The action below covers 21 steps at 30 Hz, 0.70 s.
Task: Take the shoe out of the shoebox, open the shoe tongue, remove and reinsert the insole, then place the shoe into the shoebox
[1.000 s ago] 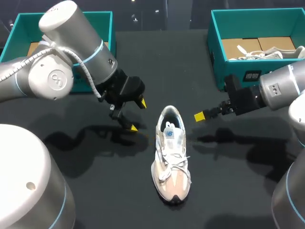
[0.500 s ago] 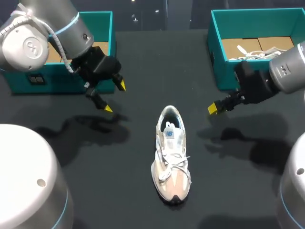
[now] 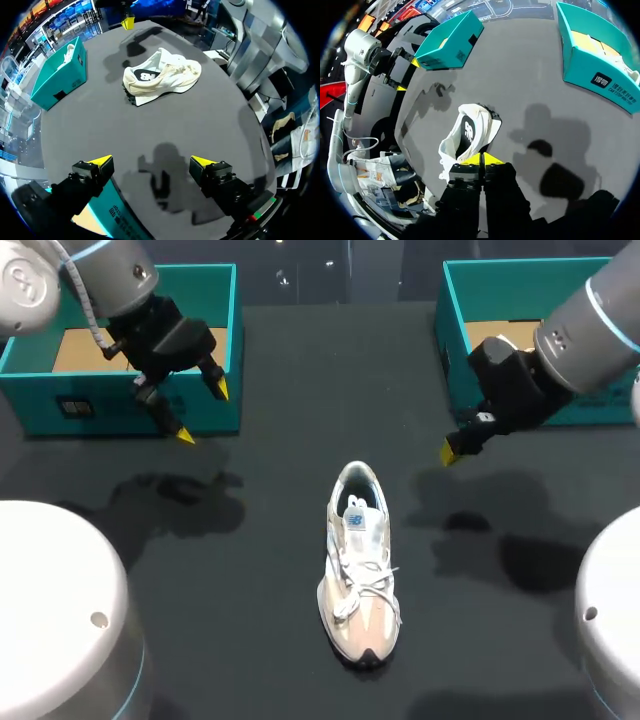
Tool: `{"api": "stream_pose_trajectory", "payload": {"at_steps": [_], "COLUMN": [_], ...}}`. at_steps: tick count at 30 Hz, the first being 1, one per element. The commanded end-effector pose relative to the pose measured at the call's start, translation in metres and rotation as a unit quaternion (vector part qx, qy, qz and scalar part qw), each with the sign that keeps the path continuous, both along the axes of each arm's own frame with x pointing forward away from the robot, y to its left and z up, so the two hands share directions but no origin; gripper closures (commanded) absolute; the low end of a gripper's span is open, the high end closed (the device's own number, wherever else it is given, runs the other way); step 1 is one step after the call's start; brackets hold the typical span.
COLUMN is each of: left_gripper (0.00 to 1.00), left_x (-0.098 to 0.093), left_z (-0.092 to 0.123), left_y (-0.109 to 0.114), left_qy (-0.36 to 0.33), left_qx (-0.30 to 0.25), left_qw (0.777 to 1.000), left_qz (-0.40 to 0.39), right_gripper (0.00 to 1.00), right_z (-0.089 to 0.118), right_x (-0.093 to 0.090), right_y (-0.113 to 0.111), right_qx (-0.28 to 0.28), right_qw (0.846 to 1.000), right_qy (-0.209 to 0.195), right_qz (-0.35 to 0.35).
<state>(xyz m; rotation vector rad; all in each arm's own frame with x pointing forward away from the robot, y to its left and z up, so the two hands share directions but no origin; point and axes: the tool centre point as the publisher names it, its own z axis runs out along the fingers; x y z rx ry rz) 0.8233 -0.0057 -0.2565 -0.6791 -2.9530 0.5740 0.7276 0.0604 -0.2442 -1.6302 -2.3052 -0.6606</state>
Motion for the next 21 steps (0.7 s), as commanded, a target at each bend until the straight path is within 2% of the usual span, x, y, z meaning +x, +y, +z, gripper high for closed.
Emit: {"api": "stream_pose_trajectory", "payload": {"at_steps": [1, 6, 9, 11, 21], "left_gripper": [0.00, 0.00, 0.00, 0.00, 0.00], "left_x": [0.000, 0.000, 0.003, 0.009, 0.034], "left_z": [-0.001, -0.001, 0.004, 0.007, 0.016], "left_y": [0.000, 0.000, 0.003, 0.009, 0.039], "left_qy": [-0.001, -0.001, -0.010, -0.009, -0.006], "left_qx": [0.001, 0.001, 0.005, 0.002, -0.018], "left_qw": [1.000, 1.000, 1.000, 0.999, 0.991], "left_qz": [0.000, 0.000, -0.024, -0.048, -0.136], "right_gripper": [1.00, 1.00, 1.00, 1.00, 1.00], "right_z": [0.003, 0.003, -0.003, -0.007, -0.006], "right_x": [0.001, 0.001, 0.005, 0.004, -0.010], "right_y": [0.003, 0.003, 0.035, 0.048, 0.083], "right_qx": [-0.058, -0.058, -0.085, -0.100, -0.180], "right_qw": [0.998, 0.998, 0.996, 0.995, 0.979], "right_qy": [-0.008, -0.008, -0.005, 0.000, -0.004], "right_qz": [-0.010, -0.010, -0.017, -0.027, -0.092]}}
